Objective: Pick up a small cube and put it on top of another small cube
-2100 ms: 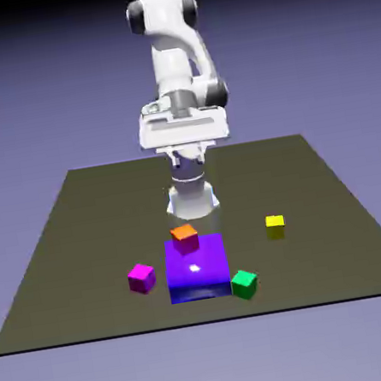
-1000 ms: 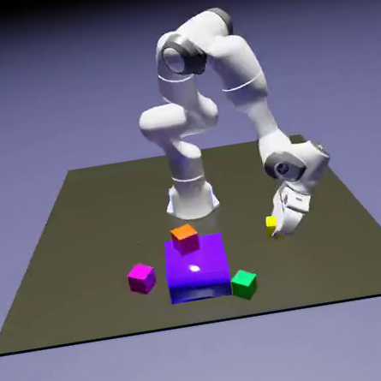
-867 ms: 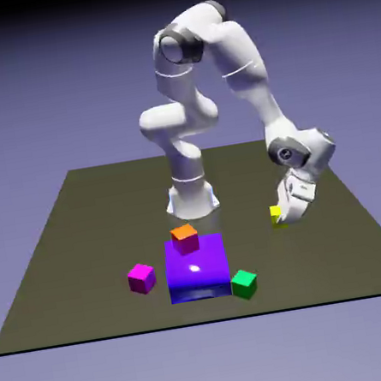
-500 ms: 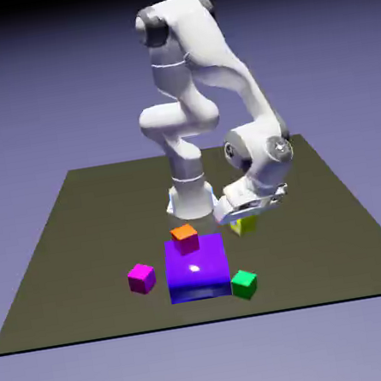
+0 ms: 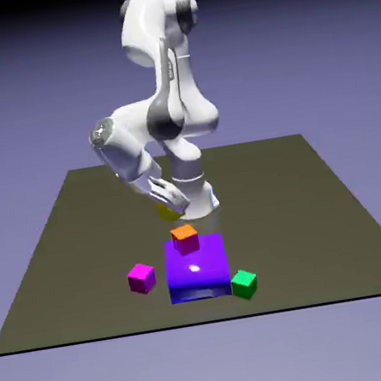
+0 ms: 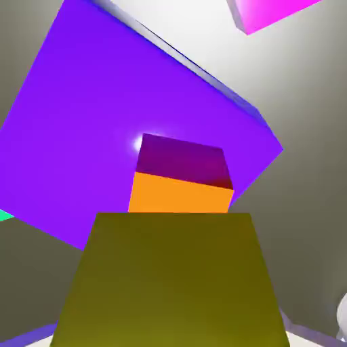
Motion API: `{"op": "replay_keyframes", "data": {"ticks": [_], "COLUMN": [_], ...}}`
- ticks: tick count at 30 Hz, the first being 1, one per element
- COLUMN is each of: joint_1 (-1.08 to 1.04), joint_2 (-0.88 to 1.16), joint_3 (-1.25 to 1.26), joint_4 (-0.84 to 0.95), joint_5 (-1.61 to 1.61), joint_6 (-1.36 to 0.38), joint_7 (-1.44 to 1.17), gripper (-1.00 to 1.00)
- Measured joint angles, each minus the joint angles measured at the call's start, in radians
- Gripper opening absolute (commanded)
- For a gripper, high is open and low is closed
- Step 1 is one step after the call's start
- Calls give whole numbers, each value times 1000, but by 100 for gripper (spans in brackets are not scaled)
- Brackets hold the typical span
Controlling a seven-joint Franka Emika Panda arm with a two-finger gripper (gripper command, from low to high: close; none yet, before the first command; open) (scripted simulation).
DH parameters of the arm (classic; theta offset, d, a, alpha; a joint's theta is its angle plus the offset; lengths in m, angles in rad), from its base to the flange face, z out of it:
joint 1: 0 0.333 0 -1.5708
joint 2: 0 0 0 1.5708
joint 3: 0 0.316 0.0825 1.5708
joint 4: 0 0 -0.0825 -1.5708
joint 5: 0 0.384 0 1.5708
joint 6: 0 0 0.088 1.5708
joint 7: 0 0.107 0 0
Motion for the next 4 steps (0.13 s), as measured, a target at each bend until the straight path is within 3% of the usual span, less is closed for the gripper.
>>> {"op": "replay_keyframes", "data": {"ticks": [1,2,4], "joint_1": [6,4,4], "joint_2": [18,24,24], "joint_3": [6,8,8], "joint_4": [-25,-32,-32], "joint_5": [12,16,13], "joint_6": [43,56,56], "joint_7": [-8,-11,-9], "gripper": [-100,100,100]}}
